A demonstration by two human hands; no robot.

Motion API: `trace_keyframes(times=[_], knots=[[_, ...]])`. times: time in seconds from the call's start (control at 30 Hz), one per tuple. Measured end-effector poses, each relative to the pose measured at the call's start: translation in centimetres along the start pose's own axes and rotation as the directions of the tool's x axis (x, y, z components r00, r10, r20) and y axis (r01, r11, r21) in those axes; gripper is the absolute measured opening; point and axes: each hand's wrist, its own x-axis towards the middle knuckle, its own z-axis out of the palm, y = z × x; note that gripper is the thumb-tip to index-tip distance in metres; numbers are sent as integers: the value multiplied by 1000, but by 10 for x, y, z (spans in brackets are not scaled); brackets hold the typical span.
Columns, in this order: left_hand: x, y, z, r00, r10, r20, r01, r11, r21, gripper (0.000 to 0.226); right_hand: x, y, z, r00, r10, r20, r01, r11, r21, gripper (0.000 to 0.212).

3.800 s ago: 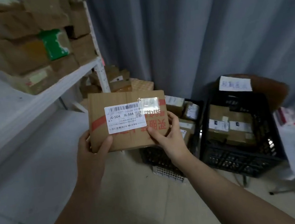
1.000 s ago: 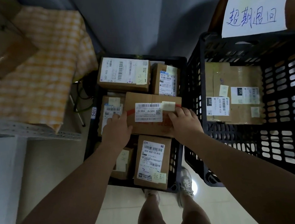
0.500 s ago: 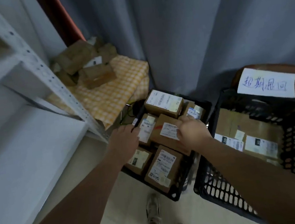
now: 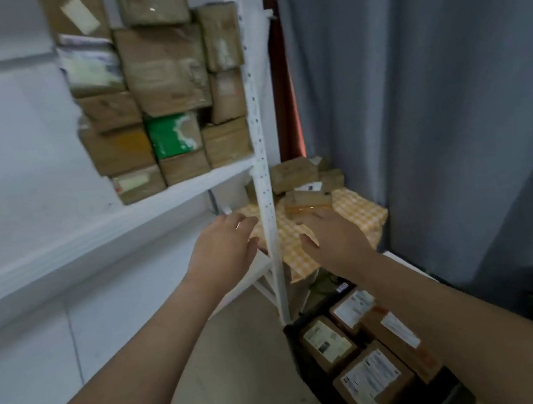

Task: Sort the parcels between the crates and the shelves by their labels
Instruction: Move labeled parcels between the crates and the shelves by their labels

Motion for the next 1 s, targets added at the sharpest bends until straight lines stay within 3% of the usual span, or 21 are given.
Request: trace_keyframes(times=[0.2, 0.4, 0.57, 0.7, 0.87, 1.0], knots=[[-26, -72, -50, 980, -175, -90, 179, 983, 45, 41, 63, -77, 12, 996, -61, -68, 76, 965, 251, 36], [-24, -146, -95, 953, -233, -196, 253, 964, 86, 39, 136, -146, 22, 972, -191, -135, 221, 937, 269, 37], [9, -210, -124, 928, -201, -313, 233, 970, 70, 40, 202, -191, 12, 931, -223, -288, 288, 935, 206, 43], [54, -253, -144, 896, -149, -418, 175, 984, 24, 49, 260, -220, -4, 899, -194, -393, 249, 964, 92, 54], [117, -292, -178, 853, -130, -506, 103, 991, -81, 52, 332, -264, -35, 824, -129, -552, 207, 975, 81, 64], [137, -324, -186, 851, -150, -503, 101, 987, -123, 51, 378, -289, -49, 827, -58, -560, 52, 998, -26, 77]])
